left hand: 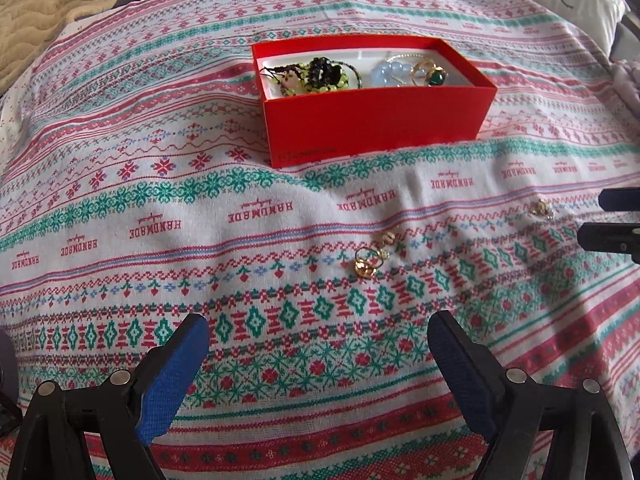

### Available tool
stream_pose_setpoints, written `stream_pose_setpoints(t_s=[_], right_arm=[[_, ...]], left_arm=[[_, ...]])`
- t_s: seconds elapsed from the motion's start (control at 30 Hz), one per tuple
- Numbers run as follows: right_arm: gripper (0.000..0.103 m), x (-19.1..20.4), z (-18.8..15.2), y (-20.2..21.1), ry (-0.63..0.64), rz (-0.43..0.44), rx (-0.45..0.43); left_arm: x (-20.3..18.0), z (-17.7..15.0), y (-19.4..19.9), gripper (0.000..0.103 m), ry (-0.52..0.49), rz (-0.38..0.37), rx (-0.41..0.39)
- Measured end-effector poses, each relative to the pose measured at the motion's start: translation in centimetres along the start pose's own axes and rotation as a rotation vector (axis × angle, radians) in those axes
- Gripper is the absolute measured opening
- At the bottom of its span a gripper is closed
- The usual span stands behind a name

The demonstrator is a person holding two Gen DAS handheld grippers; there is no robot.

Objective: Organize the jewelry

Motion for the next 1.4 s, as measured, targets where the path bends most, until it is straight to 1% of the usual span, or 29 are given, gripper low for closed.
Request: stream_pose_setpoints(t_s=[0.17,0.27,0.33,0.4,0.43,0.5,0.53,0.73,0.77,0.8,0.87,0.97,1.07,1.13,1.2,1.3,1.4], right_arm=[[0.065,0.3,-0.9,-1.0,0.035,-0.028,0.029],[0.065,0.2,-1.0,-1.3,0.033,-0.030,0.036],[0.065,0.2,-1.0,-1.4,0.029,-0.030,0.038],[0.065,0.2,-1.0,-1.7,0.028,-0.032,0.043],[0.065,0.2,-1.0,-1.8,0.028,-0.033,0.046],[0.065,0.2,-1.0,-2.1,0.031,-0.036,0.048],[0.065,0.3,-0.9,-2.1,0.034,-0.038,0.049],[0.065,0.4,-0.7,-2.5,0.037,-0.029,0.046],[0.065,0.4,-0.6,-2.5,0.032,-0.024,0.043],[0.065,0.3,-0.6,-2.5,0.026,-0.017,0.037],[0.065,0.2,-0.4,-2.6,0.013,0.004,0.015],[0.065,-0.1,0.0,-3.1,-0.004,0.036,-0.022],[0.059,-0.2,0.3,-3.5,-0.007,0.042,-0.054],[0.049,-0.2,0.6,-3.6,0.000,0.036,-0.074],[0.043,0.0,0.7,-3.6,0.004,0.038,-0.083],[0.038,0.7,0.8,-3.6,0.029,0.023,-0.093],[0.030,1.5,0.9,-3.5,0.063,0.018,-0.107]], left_arm=[[-0.5,-0.5,-0.6,0.092,-0.044,-0.001,0.008],[-0.7,-0.3,-0.6,0.091,-0.064,-0.020,-0.025],[-0.9,0.0,-0.9,0.088,-0.082,-0.050,-0.043],[-0.9,0.1,-1.5,0.078,-0.098,-0.075,-0.047],[-0.9,0.2,-1.8,0.075,-0.101,-0.082,-0.046],[-0.8,0.3,-2.5,0.061,-0.104,-0.094,-0.039],[-0.8,0.3,-2.8,0.057,-0.106,-0.092,-0.037],[-1.0,0.8,-3.5,0.044,-0.117,-0.092,-0.049],[-1.0,0.9,-3.6,0.040,-0.117,-0.092,-0.050],[-0.9,0.9,-3.7,0.036,-0.116,-0.090,-0.051],[-0.9,1.0,-3.8,0.030,-0.113,-0.089,-0.051],[-0.8,1.0,-3.8,0.026,-0.110,-0.091,-0.052],[-0.7,0.9,-3.8,0.023,-0.107,-0.095,-0.053],[-0.6,0.9,-3.7,0.022,-0.103,-0.100,-0.053],[-0.6,0.8,-3.7,0.021,-0.103,-0.102,-0.052],[-0.6,0.8,-3.7,0.020,-0.103,-0.106,-0.051],[-0.6,0.9,-3.7,0.020,-0.102,-0.108,-0.049]])
Point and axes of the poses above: each gripper's, at about its wrist camera, not at the fingertips, and y roughly against the way its jaws point, x to its left, z to its top, the point moved 3 cm from there along -y, roughly the way its jaws point, and after that the axes turned 11 degrees about -z, right-handed, at the moved point
